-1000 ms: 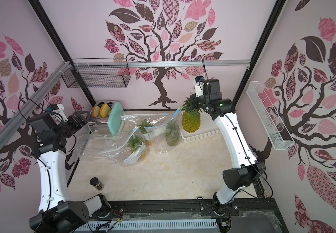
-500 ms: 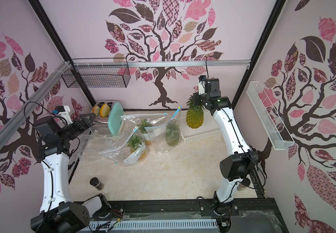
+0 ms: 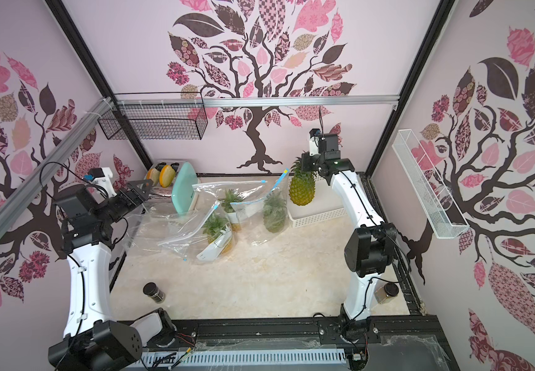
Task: Open the zip-top bag and take out the pineapple
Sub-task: Place the pineapple in the basket.
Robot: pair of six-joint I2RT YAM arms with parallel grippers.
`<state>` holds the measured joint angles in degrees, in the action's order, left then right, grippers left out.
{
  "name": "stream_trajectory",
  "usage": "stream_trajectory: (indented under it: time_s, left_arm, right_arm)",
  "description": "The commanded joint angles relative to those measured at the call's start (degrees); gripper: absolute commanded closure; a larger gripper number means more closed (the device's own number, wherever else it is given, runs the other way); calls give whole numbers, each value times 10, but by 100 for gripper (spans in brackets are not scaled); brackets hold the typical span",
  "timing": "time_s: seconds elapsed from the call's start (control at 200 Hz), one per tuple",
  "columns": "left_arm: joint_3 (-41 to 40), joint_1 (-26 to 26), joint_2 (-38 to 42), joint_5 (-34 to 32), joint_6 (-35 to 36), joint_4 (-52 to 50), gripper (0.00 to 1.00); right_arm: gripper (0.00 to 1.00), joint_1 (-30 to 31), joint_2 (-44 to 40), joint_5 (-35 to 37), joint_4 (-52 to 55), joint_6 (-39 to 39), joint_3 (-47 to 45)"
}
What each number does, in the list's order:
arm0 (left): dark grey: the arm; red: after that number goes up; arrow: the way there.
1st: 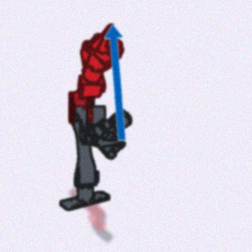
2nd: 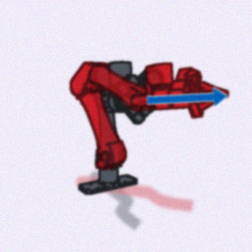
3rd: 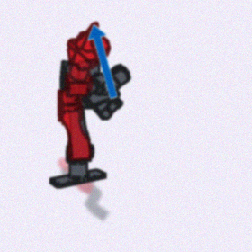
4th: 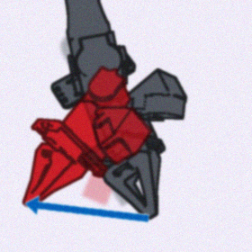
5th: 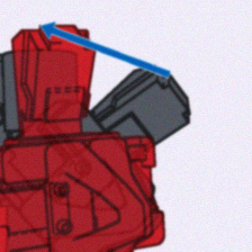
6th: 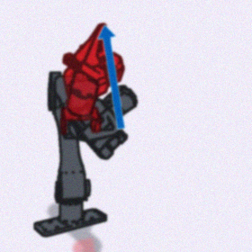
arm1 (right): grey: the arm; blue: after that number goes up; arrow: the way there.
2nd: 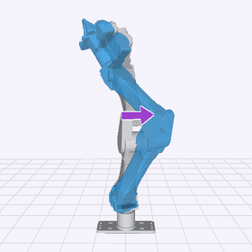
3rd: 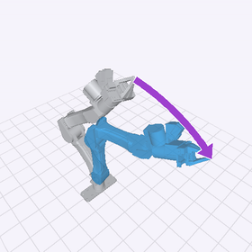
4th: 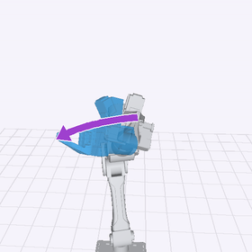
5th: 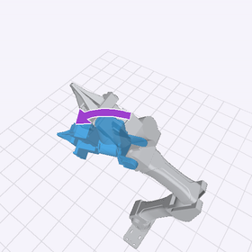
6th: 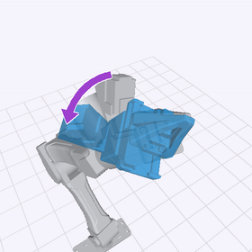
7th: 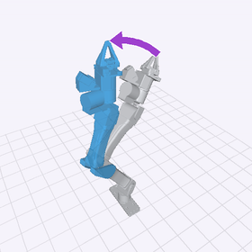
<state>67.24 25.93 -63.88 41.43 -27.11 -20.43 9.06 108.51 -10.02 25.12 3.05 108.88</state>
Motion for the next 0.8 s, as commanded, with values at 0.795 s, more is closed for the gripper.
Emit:
stream_trajectory:
  time_s: [0.795]
  left_arm:
    - [-26, -4, 0, -11, -9, 47, 23]
  right_arm:
    - [100, -3, 99, 23, -307, 68, 2]
